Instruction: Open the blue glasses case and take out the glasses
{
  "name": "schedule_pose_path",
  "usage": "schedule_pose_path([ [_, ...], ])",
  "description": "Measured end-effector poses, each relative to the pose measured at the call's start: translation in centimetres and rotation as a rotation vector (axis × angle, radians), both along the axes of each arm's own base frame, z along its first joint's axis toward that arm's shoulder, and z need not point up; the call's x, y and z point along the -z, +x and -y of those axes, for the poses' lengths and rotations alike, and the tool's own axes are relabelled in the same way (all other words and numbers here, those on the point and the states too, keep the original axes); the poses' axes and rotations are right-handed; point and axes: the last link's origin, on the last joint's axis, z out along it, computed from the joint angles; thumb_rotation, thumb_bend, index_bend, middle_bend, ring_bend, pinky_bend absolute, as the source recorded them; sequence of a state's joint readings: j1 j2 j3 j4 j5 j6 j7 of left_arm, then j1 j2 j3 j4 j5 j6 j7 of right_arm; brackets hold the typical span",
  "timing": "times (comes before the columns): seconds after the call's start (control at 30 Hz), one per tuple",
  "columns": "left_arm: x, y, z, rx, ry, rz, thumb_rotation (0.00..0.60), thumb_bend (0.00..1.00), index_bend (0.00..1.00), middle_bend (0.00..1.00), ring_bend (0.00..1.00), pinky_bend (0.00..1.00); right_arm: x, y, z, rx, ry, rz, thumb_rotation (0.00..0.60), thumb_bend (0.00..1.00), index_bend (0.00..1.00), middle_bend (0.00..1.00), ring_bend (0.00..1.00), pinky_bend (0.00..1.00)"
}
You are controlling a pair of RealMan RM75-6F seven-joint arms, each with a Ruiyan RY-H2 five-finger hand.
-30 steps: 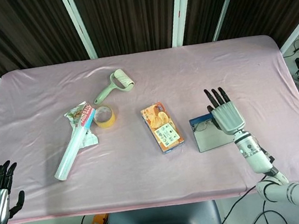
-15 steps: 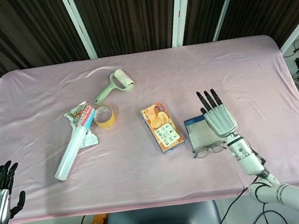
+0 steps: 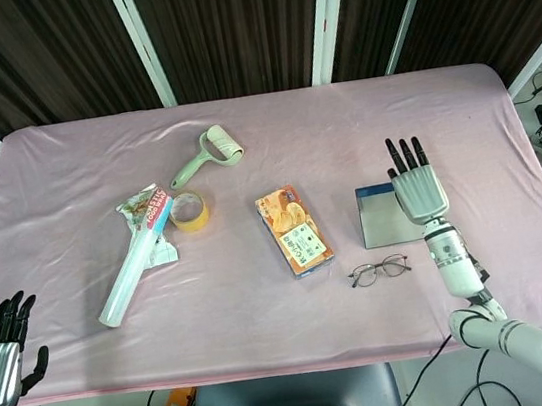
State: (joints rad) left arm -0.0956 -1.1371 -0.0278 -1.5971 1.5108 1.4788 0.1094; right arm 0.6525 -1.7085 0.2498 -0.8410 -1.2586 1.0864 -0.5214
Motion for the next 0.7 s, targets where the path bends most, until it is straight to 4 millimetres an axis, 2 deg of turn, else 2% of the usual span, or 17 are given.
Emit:
schedule_pose_path([
  [0.23, 0.1, 0.0, -0.2, -0.003, -0.007, -0.003, 0.6, 0.42, 0.0, 0.0, 0.0, 0.04, 1.6, -1.5, 0.9, 0.108, 0.057, 0.029, 0.6, 0.54, 0.41, 0.1, 0.0, 0.0],
  [0.43, 0.1, 0.0, -0.2, -0.004, -0.003, -0.003, 0.6, 0.42, 0.0, 0.0, 0.0, 0.04, 1.1, -0.9, 0.3, 0.063, 0.044, 0.042, 0.6, 0.42, 0.34, 0.08, 0.0, 0.0],
  [0.57, 0.0, 0.0, -0.2, -0.004, 0.0, 0.002, 0.6, 0.42, 0.0, 0.0, 0.0, 0.04, 0.7, 0.3, -1.6, -0.039, 0.053, 0.048, 0.6, 0.41, 0.4, 0.08, 0.0, 0.0],
  [0.7, 0.1, 0.2, 0.3, 0.006, -0.013, 0.008, 0.6, 0.42, 0.0, 0.0, 0.0, 0.04, 0.7, 1.5, -5.2, -0.153, 0.118, 0.053, 0.6, 0.41, 0.43, 0.08, 0.0, 0.0],
])
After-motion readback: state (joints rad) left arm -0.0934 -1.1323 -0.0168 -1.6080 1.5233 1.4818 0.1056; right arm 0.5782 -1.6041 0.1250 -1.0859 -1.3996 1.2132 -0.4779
